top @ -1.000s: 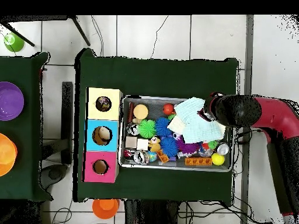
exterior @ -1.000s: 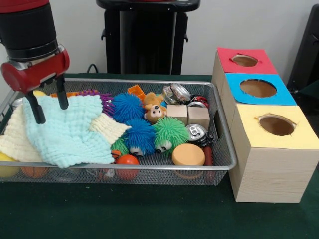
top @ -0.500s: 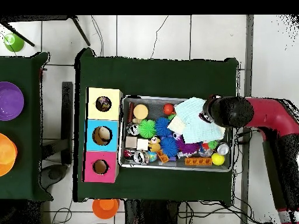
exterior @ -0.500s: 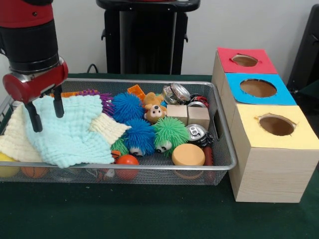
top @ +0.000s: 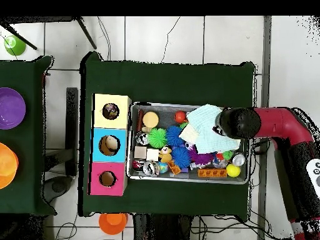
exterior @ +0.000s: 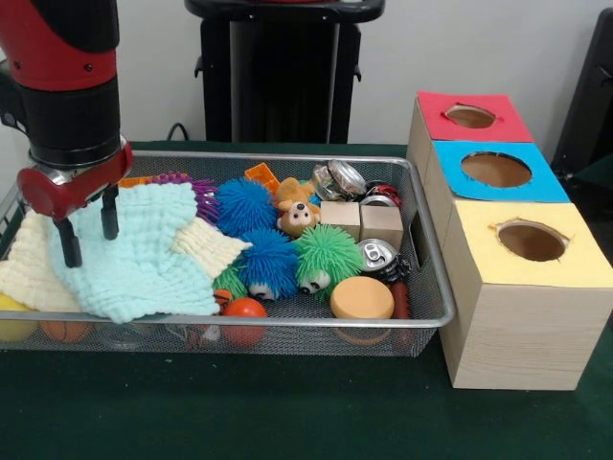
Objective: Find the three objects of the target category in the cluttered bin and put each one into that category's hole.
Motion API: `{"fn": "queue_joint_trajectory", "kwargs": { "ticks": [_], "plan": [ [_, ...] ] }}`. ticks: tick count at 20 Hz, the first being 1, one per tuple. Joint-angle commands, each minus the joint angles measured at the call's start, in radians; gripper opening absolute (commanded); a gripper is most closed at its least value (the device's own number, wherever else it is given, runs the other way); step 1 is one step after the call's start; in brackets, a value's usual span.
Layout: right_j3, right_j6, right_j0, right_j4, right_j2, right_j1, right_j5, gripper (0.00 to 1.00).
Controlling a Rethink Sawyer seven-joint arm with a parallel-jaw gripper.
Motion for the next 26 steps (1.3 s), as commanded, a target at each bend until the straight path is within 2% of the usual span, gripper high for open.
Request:
{"fn": "queue_joint_trajectory", "kwargs": {
  "ticks": [1,9,22,23,26],
  "plan": [
    [-0.008,-0.179,0.018,-0.099,-0.082,0.059,0.030,1.00],
    [-0.009,-0.164,0.027,-0.137,-0.110,0.083,0.013,1.00],
    [0.011,-0.208,-0.004,-0.061,-0.080,0.079,0.060,1.00],
    [0.011,-0.211,-0.004,-0.060,-0.080,0.078,0.061,0.00],
    [0.020,-0.208,-0.001,-0.057,-0.078,0.074,0.060,0.00]
  ]
}}
